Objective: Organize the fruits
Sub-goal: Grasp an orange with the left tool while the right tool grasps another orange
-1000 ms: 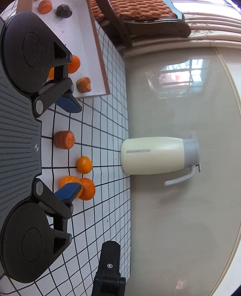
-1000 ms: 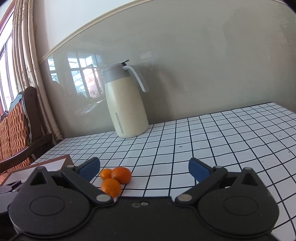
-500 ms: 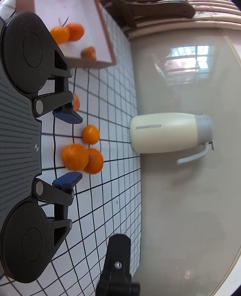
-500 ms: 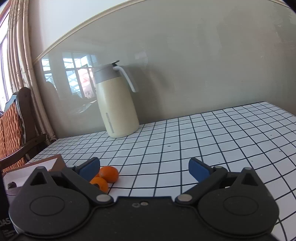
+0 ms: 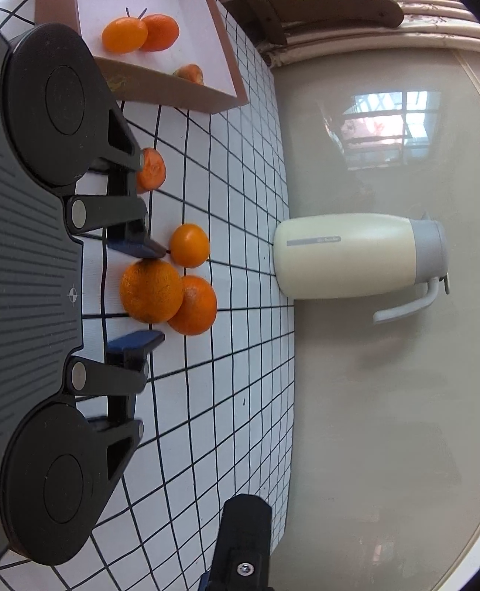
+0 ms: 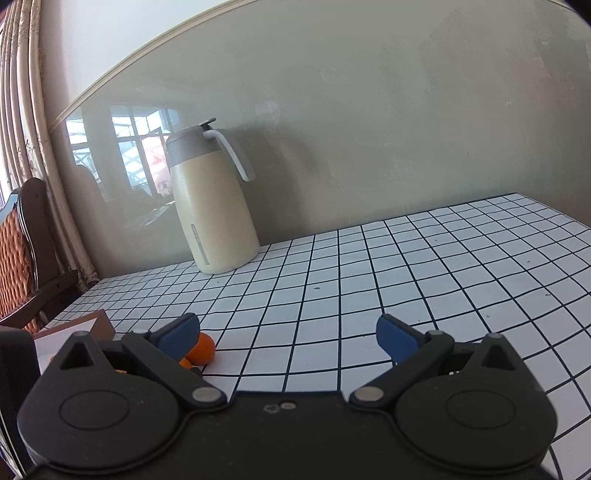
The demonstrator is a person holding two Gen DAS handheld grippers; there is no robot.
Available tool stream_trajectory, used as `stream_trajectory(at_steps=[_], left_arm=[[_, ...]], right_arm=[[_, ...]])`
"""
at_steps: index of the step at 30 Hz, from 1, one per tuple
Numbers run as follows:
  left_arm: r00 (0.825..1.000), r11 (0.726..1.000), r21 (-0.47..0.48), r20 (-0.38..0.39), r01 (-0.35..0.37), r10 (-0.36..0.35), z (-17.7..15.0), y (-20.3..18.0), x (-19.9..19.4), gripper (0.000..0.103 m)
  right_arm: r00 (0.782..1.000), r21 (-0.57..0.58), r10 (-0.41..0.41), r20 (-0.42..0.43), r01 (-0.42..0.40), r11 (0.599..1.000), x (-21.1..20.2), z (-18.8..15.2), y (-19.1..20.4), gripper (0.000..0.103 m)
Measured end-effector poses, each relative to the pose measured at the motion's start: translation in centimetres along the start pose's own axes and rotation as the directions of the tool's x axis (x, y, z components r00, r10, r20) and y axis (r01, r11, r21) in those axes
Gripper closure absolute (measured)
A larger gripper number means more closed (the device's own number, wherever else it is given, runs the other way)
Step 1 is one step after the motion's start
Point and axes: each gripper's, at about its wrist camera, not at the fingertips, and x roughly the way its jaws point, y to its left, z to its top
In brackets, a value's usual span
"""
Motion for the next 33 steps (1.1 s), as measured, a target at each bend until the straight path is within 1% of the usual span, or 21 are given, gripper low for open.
stream_trajectory(at_steps=[2,9,11,12,13,17,19,25,30,33], left_arm=[[1.000,1.000,-0.010,-0.001,0.007,-0.007,0.0,0.2,0.0,0.065],[1.000,1.000,-0.014,0.008,-0.015,0.015,-0.3,1.2,-0.5,0.066],[1.000,1.000,-0.021,0.005,-0.019,0.019,-0.3,1.6,-0.4,0.066],[1.000,0.999,-0.023,0.004,-0.024,0.024,-0.3,1.9,-0.5,0.066],[1.000,0.999,-0.026,0.003,-0.031,0.031,-0.3,2.1,-0.5,0.066],[0.999,0.998,-0.043,-0.005,-0.047,0.047,-0.4,3.2,-0.3,0.066],[0.998,0.997,-0.053,-0.006,-0.055,0.055,-0.5,3.7,-0.3,0.066],[0.997,0.994,-0.076,-0.010,-0.080,0.079,-0.6,5.0,-0.3,0.066],[0.997,0.996,-0.047,-0.002,-0.080,0.080,-0.7,4.9,-0.3,0.066],[0.997,0.996,-0.030,0.002,-0.081,0.081,-0.9,4.8,-0.4,0.066]], right_arm=[[1.000,-0.006,0.000,-0.007,0.000,1.000,0.3,-0.1,0.2,0.008],[0.999,-0.034,0.006,-0.039,-0.008,0.999,1.6,-0.5,1.4,0.013],[0.998,-0.043,0.014,-0.060,-0.016,0.999,2.4,-0.6,1.8,0.019],[0.997,-0.048,0.017,-0.073,-0.021,0.999,2.7,-0.6,2.0,0.025],[0.996,-0.052,0.019,-0.087,-0.023,0.998,3.1,-0.7,2.2,0.028],[0.992,-0.050,0.036,-0.118,-0.042,0.998,4.3,-1.1,3.1,0.029],[0.991,-0.062,0.045,-0.127,-0.053,0.997,4.8,-1.1,3.8,0.032],[0.986,-0.084,0.067,-0.154,-0.080,0.993,6.3,-1.0,5.5,0.035],[0.978,-0.079,0.083,-0.192,-0.099,0.992,7.7,-1.2,6.5,0.043],[0.972,-0.068,0.104,-0.211,-0.121,0.990,8.3,-1.6,7.0,0.045]])
